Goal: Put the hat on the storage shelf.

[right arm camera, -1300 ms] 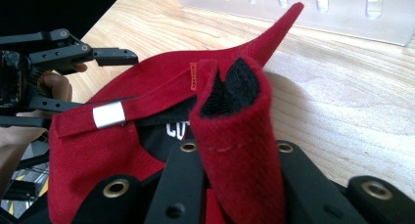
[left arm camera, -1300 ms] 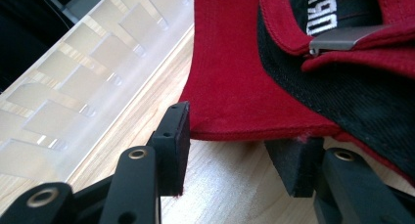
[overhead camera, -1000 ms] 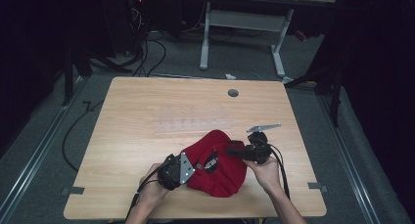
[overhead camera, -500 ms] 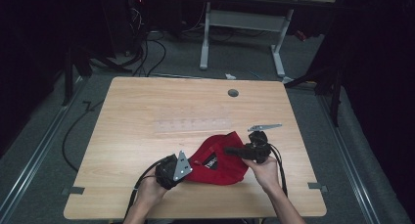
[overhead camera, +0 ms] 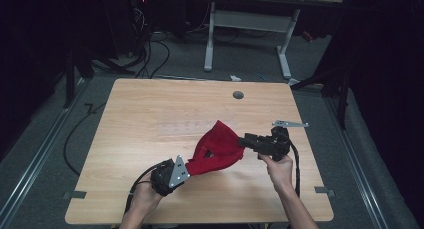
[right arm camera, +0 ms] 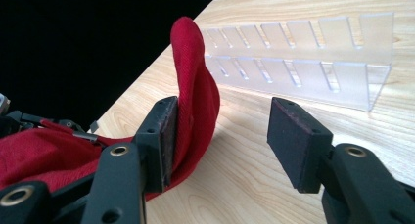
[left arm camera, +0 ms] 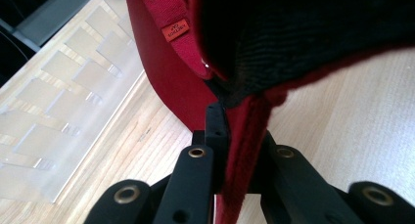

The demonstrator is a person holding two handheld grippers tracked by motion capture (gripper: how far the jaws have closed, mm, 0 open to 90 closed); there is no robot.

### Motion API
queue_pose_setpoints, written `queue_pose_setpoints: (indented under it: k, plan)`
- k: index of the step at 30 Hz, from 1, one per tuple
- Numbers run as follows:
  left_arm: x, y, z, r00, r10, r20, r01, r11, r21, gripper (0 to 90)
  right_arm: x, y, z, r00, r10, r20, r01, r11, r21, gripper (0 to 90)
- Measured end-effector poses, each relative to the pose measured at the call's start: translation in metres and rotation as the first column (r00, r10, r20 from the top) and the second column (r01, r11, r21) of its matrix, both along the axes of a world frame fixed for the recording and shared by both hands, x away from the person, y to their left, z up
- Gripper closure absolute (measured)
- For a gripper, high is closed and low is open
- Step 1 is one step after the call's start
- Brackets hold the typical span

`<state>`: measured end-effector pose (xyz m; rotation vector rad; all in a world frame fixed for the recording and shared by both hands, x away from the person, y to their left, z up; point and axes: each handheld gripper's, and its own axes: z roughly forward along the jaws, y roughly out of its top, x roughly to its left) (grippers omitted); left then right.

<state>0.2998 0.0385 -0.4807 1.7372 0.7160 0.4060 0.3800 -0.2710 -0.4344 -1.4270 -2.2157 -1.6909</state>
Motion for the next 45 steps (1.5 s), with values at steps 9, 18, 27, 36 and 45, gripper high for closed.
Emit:
queue_pose_setpoints:
  k: [9, 18, 27, 36, 45]
  plan:
    - [0.004, 0.014, 0.003, 0.9979, 0.064, -0.008, -0.064, 0.9975, -0.030, 85.5, -0.006, -0.012, -0.001, 0.9971, -0.064, 0.041, 0.063, 0.997, 0.033, 43.2]
    - [0.020, 0.024, 0.011, 0.9903, 0.124, -0.063, -0.132, 0.9796, -0.151, 85.3, -0.007, -0.010, -0.053, 0.9929, -0.115, 0.030, 0.119, 0.968, -0.222, 42.5]
    - [0.034, 0.035, 0.020, 0.9803, 0.154, -0.124, -0.181, 0.9503, -0.253, 85.3, -0.009, -0.009, -0.084, 0.9818, -0.180, 0.059, 0.189, 0.899, -0.396, 41.5]
    - [0.046, 0.051, 0.033, 0.9698, 0.185, -0.159, -0.230, 0.9127, -0.338, 85.3, -0.007, 0.000, -0.093, 0.9772, -0.189, 0.096, 0.212, 0.856, -0.472, 40.6]
    - [0.058, 0.060, 0.041, 0.9590, 0.215, -0.185, -0.271, 0.8836, -0.382, 85.2, -0.008, 0.004, -0.096, 0.9729, -0.183, 0.142, 0.230, 0.822, -0.520, 40.2]
